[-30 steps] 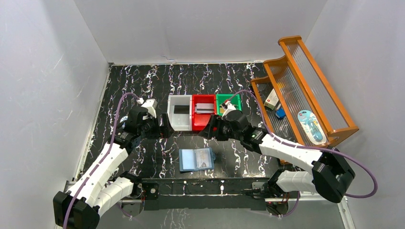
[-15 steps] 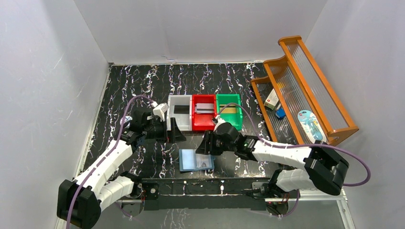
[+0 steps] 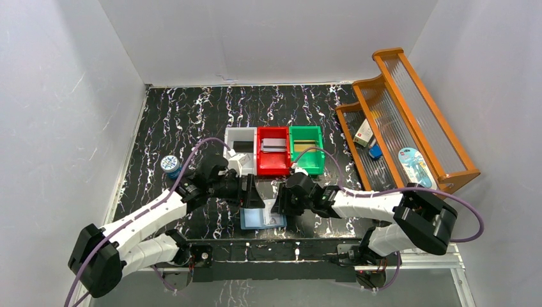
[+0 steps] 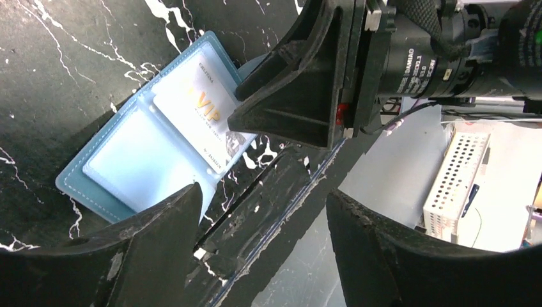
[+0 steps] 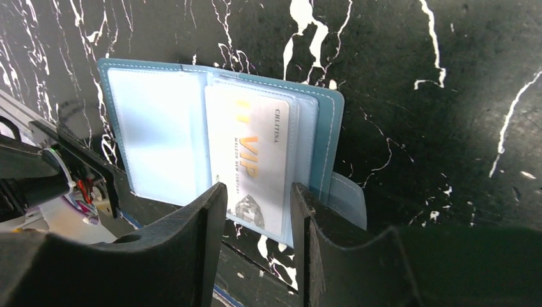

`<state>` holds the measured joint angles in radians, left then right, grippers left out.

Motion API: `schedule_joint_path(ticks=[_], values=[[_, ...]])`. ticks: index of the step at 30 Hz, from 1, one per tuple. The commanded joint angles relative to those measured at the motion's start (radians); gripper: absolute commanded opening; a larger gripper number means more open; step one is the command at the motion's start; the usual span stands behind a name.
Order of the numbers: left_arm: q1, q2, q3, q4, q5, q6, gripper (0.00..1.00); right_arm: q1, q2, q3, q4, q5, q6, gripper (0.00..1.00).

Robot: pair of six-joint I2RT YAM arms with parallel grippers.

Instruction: Take the credit cards out of the card holder

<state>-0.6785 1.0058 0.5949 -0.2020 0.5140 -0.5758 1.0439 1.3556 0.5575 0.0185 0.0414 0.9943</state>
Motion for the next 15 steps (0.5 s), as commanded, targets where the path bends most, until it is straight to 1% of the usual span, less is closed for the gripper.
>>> schedule_joint_path(ticks=[1, 4, 8, 15], values=[[-0.024, 0.029, -0.001, 0.067, -0.048, -0.056, 0.66, 0.005, 0.031, -0.021, 0.011, 0.038, 0.027, 0.50], [-0.038, 0.069, -0.004, 0.091, -0.035, -0.061, 0.60, 0.007, 0.024, -0.065, 0.068, 0.041, 0.067, 0.45], [-0.054, 0.098, -0.021, 0.112, -0.050, -0.077, 0.54, 0.007, 0.001, -0.100, 0.073, 0.071, 0.088, 0.41], [-0.065, 0.177, -0.045, 0.179, -0.070, -0.132, 0.45, 0.008, 0.010, -0.101, 0.074, 0.070, 0.079, 0.40]])
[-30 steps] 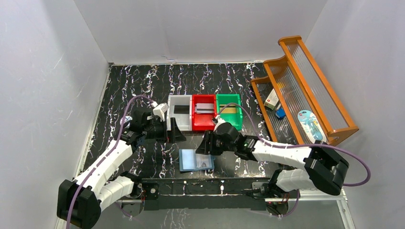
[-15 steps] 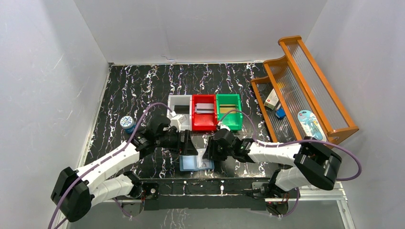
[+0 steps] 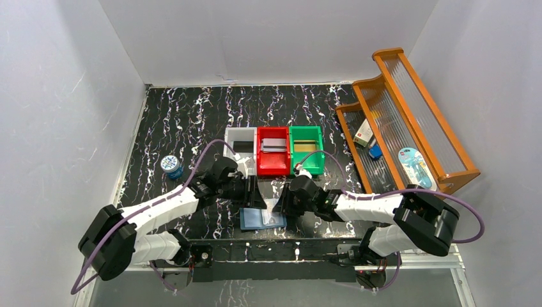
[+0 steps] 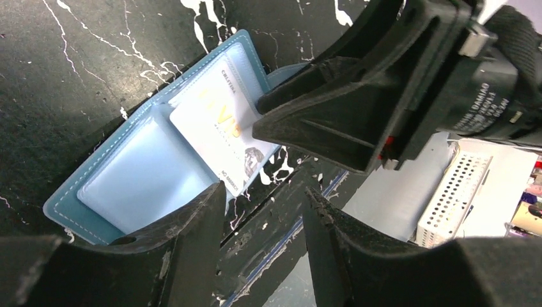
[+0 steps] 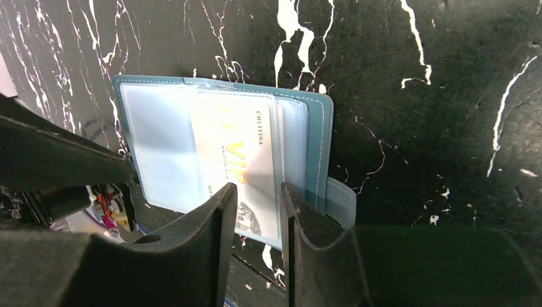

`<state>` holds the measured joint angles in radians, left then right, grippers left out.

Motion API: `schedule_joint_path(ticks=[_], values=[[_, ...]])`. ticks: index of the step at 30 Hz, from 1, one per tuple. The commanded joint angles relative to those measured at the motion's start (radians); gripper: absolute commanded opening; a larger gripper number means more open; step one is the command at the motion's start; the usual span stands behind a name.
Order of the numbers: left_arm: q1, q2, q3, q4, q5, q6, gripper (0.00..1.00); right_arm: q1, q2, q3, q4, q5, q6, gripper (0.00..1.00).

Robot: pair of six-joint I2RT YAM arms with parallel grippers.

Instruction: Take the credit cards out of the card holder

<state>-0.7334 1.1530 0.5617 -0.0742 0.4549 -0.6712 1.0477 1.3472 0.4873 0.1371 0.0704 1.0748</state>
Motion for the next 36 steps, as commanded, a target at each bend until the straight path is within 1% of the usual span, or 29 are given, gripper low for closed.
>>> schedule_joint_path(ticks=[1, 7, 12, 15, 20, 26, 31, 36], values=[[-0.012, 0.041, -0.014, 0.058, -0.010, -0.041, 0.45, 0.004, 0.023, -0.034, -0.040, 0.041, 0.001, 0.40], [-0.021, 0.091, -0.051, 0.105, -0.057, -0.106, 0.41, 0.005, 0.023, -0.056, -0.013, 0.040, 0.015, 0.39], [-0.021, 0.085, -0.117, 0.128, -0.099, -0.156, 0.43, 0.004, 0.013, -0.088, 0.043, 0.010, 0.033, 0.39], [-0.021, 0.079, -0.148, 0.177, -0.103, -0.187, 0.42, 0.005, 0.008, -0.105, 0.053, 0.003, 0.044, 0.39], [-0.021, 0.109, -0.151, 0.195, -0.104, -0.203, 0.41, 0.004, -0.018, -0.125, 0.061, 0.009, 0.054, 0.39], [-0.022, 0.128, -0.186, 0.308, -0.060, -0.252, 0.34, 0.004, -0.001, -0.121, 0.075, -0.011, 0.043, 0.40], [-0.021, 0.142, -0.214, 0.398, -0.027, -0.293, 0.22, 0.004, -0.007, -0.130, 0.094, -0.013, 0.052, 0.40], [-0.021, 0.139, -0.238, 0.487, 0.008, -0.324, 0.13, 0.004, -0.008, -0.130, 0.111, -0.021, 0.053, 0.40]])
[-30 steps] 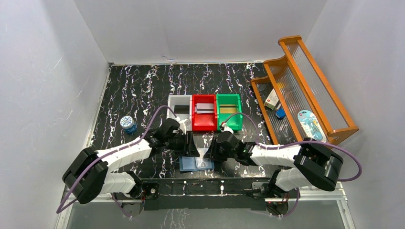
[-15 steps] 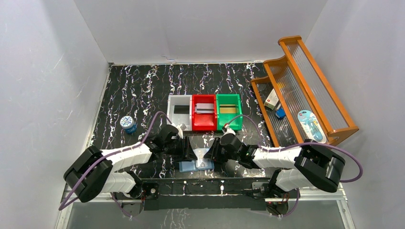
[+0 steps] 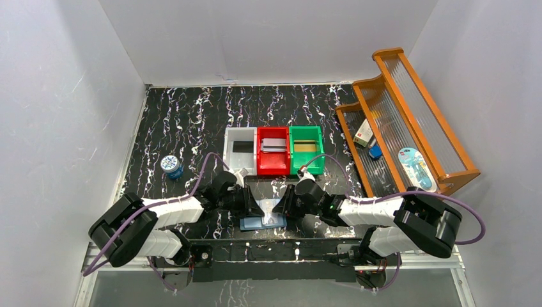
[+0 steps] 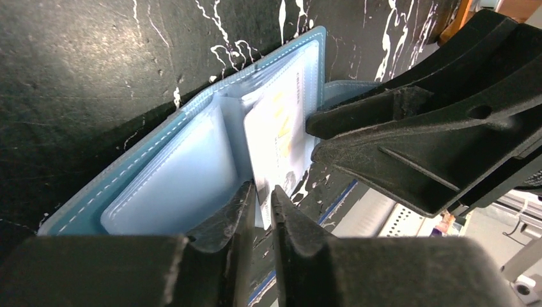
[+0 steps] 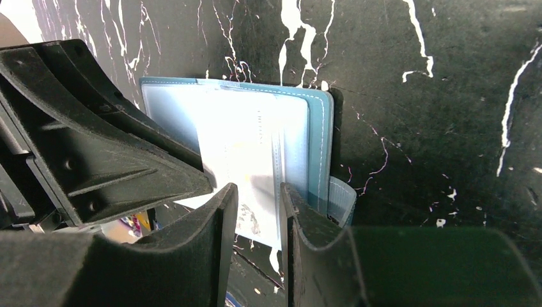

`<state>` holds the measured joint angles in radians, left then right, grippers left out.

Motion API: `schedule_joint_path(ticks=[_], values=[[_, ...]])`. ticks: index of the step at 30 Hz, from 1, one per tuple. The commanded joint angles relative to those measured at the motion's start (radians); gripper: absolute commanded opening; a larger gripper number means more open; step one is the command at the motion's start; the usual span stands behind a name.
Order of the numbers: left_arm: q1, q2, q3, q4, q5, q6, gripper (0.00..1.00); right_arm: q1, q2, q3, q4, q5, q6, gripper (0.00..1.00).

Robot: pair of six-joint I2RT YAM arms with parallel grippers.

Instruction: Take the credit cards out of the card holder

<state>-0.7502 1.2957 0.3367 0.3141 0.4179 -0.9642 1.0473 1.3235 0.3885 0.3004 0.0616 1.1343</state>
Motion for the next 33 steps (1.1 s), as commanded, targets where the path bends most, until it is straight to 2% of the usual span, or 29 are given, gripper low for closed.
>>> schedule_joint_path(ticks=[1, 4, 20, 28, 33], values=[[-0.005, -0.004, -0.013, 0.107, 0.050, -0.034, 0.09, 0.005, 0.018, -0.032, -0.047, -0.016, -0.008, 0.40], [-0.004, -0.010, -0.014, 0.122, 0.058, -0.040, 0.00, 0.005, 0.026, -0.031, -0.041, -0.017, -0.008, 0.40], [-0.004, -0.103, 0.025, -0.128, -0.024, 0.061, 0.00, 0.005, -0.039, -0.031, -0.089, 0.017, -0.018, 0.41], [-0.005, -0.089, 0.039, -0.141, -0.018, 0.073, 0.00, 0.005, -0.131, 0.038, -0.083, -0.046, -0.130, 0.41], [-0.005, -0.082, 0.046, -0.142, -0.013, 0.074, 0.00, 0.006, -0.101, 0.087, -0.014, -0.117, -0.160, 0.42]])
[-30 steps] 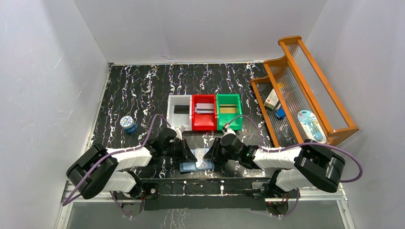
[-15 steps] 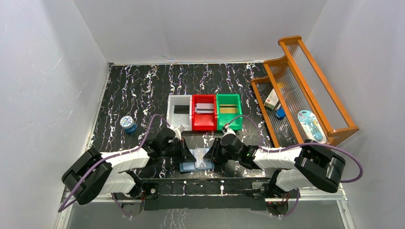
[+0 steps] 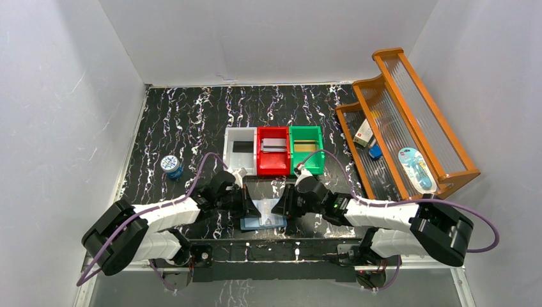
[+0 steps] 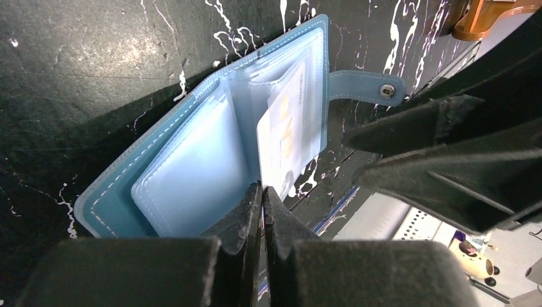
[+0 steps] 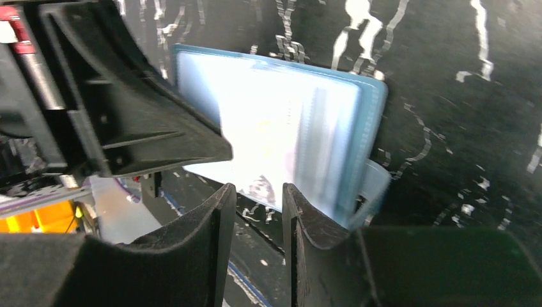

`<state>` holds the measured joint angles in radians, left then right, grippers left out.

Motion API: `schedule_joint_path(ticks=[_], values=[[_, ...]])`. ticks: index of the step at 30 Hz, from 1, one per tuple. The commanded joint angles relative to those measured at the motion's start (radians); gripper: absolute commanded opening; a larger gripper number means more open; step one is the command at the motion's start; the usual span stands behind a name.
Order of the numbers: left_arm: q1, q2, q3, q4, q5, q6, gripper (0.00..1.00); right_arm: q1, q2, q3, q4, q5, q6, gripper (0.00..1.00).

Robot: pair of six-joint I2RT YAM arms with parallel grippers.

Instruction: Take the credit cards out of the card holder

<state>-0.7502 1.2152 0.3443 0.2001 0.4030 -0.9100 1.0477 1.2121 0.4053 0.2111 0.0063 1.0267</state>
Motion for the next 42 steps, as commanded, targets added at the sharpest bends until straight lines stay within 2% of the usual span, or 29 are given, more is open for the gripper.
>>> schedule_joint_path(ticks=[1, 6, 14, 21, 24, 29, 35, 39, 42], values=[[-0.005, -0.002, 0.039, -0.028, 0.002, 0.020, 0.00, 0.007, 0.028, 0.078, 0.085, -0.071, -0.054, 0.42], [-0.005, -0.005, 0.038, -0.031, 0.003, 0.020, 0.00, 0.008, 0.132, 0.095, 0.043, -0.023, -0.005, 0.43], [-0.004, -0.029, 0.043, -0.080, -0.018, 0.040, 0.01, 0.008, 0.197, 0.035, 0.023, 0.020, 0.069, 0.42], [-0.005, -0.023, 0.051, -0.048, 0.004, 0.031, 0.24, 0.008, 0.172, -0.013, 0.048, 0.034, 0.097, 0.40], [-0.005, -0.007, 0.038, 0.012, 0.027, 0.007, 0.27, 0.007, 0.172, -0.022, 0.060, 0.031, 0.102, 0.40], [-0.005, 0.015, 0.015, 0.084, 0.055, -0.035, 0.23, 0.008, 0.185, -0.024, 0.076, 0.019, 0.106, 0.39], [-0.005, -0.005, 0.036, -0.004, 0.012, 0.007, 0.12, 0.007, 0.188, -0.024, 0.080, 0.017, 0.107, 0.39], [-0.005, -0.011, 0.032, -0.008, 0.010, 0.006, 0.03, 0.007, 0.190, -0.024, 0.079, 0.018, 0.108, 0.39], [-0.004, -0.011, 0.033, -0.020, 0.004, 0.008, 0.00, 0.008, 0.190, -0.018, 0.071, 0.021, 0.104, 0.39]])
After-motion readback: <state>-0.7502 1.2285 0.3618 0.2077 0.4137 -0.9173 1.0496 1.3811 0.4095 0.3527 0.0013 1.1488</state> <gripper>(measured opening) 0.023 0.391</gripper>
